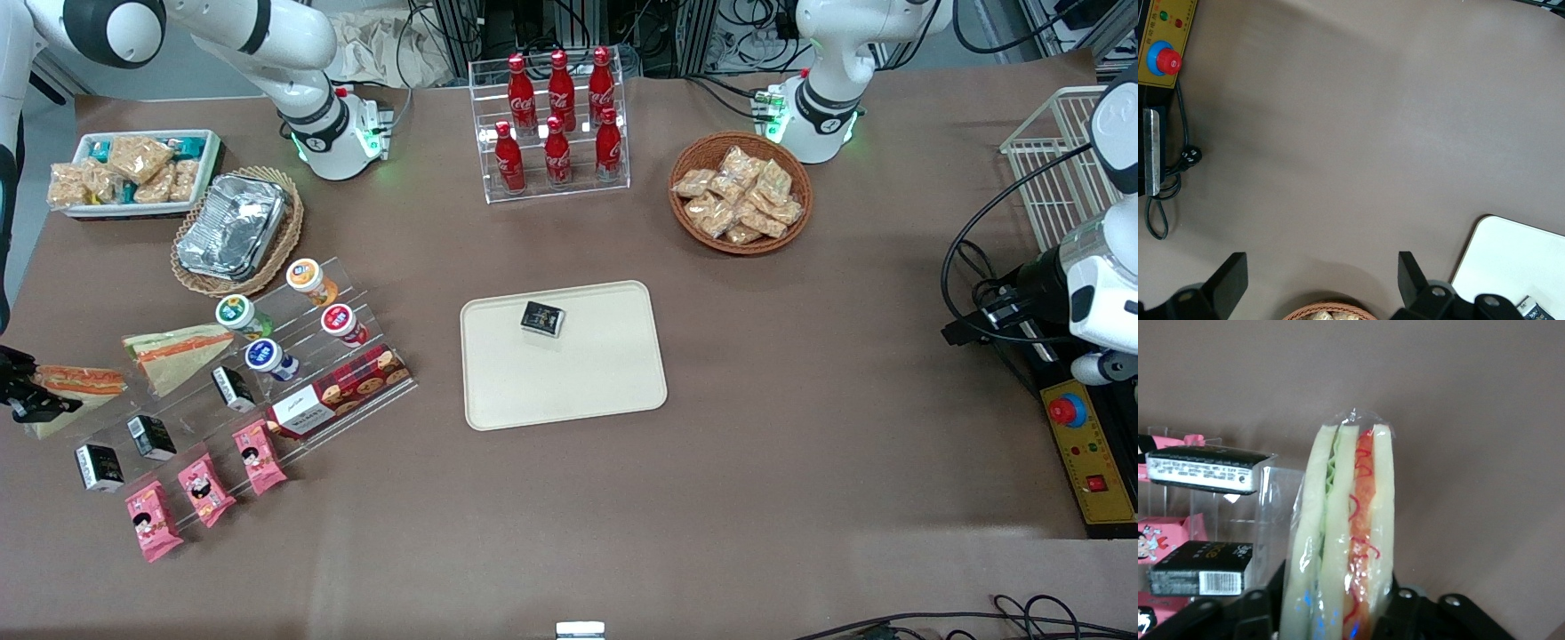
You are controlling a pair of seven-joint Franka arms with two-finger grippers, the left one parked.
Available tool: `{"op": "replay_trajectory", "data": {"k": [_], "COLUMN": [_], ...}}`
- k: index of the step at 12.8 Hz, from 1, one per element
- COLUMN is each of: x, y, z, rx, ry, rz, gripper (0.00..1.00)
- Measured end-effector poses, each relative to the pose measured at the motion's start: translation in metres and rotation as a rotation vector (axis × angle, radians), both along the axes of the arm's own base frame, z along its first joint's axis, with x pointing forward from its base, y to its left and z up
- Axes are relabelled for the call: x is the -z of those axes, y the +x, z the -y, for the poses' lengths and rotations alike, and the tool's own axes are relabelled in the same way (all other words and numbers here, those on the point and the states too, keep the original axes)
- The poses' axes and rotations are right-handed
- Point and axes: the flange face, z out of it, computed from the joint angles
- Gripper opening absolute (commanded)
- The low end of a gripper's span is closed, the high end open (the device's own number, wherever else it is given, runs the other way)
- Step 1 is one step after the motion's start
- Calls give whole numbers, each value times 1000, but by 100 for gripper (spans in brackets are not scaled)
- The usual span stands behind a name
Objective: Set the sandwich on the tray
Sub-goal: 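Lift the sandwich out of the rack with the right gripper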
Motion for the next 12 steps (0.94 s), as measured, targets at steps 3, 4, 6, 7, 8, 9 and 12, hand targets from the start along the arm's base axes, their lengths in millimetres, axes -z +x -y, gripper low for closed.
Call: {"op": "replay_trajectory", "data": {"k": [3, 4, 6, 7, 8, 9, 12], "x": [0, -1, -3, -9, -17, -27, -65], "y": [-4, -4, -3, -1, 0, 1, -2], "z": [8, 8, 7, 6, 5, 3, -9], "rx": [-17, -22, -29, -34, -39, -44, -65], "ry": [16, 16, 15, 15, 20, 28, 67], "rz": [12, 13, 18, 22, 20, 14, -12], "gripper": [0, 0, 0, 0, 0, 0, 0]}}
